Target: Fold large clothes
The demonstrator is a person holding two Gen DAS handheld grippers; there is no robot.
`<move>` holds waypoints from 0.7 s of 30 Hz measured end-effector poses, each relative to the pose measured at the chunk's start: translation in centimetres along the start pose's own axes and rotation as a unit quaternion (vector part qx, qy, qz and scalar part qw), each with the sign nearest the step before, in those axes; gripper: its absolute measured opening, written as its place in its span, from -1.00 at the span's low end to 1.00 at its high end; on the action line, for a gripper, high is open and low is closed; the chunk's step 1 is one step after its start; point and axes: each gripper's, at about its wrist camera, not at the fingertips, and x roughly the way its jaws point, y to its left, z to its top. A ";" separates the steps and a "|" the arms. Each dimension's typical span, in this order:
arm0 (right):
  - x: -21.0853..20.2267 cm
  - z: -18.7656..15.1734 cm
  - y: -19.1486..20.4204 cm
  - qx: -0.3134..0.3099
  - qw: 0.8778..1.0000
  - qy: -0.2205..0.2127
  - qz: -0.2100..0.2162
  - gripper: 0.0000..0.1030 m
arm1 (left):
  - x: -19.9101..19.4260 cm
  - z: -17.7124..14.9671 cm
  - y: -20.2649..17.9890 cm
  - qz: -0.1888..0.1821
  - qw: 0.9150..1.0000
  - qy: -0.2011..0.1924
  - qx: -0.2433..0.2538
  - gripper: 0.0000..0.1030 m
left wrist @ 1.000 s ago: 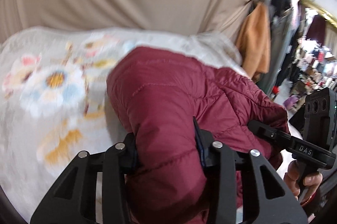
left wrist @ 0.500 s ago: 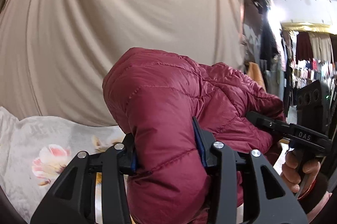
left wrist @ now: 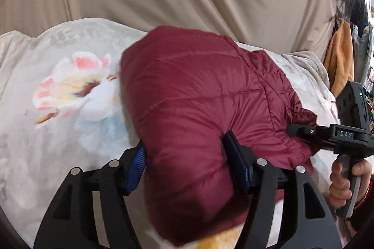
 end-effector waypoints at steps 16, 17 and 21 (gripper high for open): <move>1.5 1.0 5.8 -0.122 0.982 0.002 -0.145 -1.00 | 1.3 2.1 -2.1 0.090 0.995 0.051 -0.011 0.24; 1.4 0.0 5.4 -0.123 0.983 0.009 -0.139 -1.00 | 1.2 1.6 -2.1 0.097 0.994 0.050 -0.001 0.32; 2.0 -2.4 4.6 -0.141 0.980 0.017 -0.138 -1.00 | 1.4 -0.3 -0.9 0.087 0.994 0.059 -0.015 0.46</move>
